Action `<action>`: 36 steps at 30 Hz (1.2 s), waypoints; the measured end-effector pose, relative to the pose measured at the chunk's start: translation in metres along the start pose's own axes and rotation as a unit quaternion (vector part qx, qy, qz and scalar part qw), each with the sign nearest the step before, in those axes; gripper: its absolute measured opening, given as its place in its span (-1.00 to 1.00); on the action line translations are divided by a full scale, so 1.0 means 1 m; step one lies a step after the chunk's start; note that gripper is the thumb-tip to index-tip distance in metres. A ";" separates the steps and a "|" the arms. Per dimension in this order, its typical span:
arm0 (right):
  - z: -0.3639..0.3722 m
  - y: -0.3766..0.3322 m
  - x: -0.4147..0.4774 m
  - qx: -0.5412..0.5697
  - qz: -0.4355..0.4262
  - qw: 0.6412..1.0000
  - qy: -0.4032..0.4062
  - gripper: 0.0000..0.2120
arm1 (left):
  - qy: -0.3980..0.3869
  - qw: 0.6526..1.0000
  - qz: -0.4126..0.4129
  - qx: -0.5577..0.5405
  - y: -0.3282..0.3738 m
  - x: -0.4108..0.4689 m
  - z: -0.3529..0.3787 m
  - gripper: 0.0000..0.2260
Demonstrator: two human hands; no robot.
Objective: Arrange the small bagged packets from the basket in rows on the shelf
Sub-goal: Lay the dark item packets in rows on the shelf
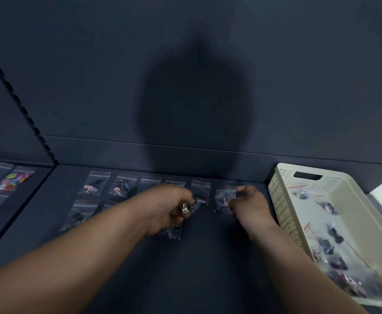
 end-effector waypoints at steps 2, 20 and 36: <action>-0.006 -0.008 -0.002 -0.152 -0.063 0.985 0.043 -0.60 | 0.010 1.000 0.015 -0.015 0.002 0.001 -0.005 -0.90; 0.042 -0.014 -0.034 -0.454 -0.284 0.843 -0.056 -0.43 | 0.020 0.995 0.071 -0.073 0.016 0.001 -0.019 -0.89; 0.023 -0.050 -0.055 0.024 -0.210 0.972 -0.100 -0.80 | 0.023 0.993 0.094 -0.064 0.013 -0.012 -0.012 -0.85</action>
Point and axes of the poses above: each hand's wrist, its own x-axis towards the middle knuckle, its own z-axis out of the palm, y = z × x, the point moved 10 cm from there along x, towards the middle knuckle, and after that the axes turned 7 degrees about -x, right-handed, at the moved point
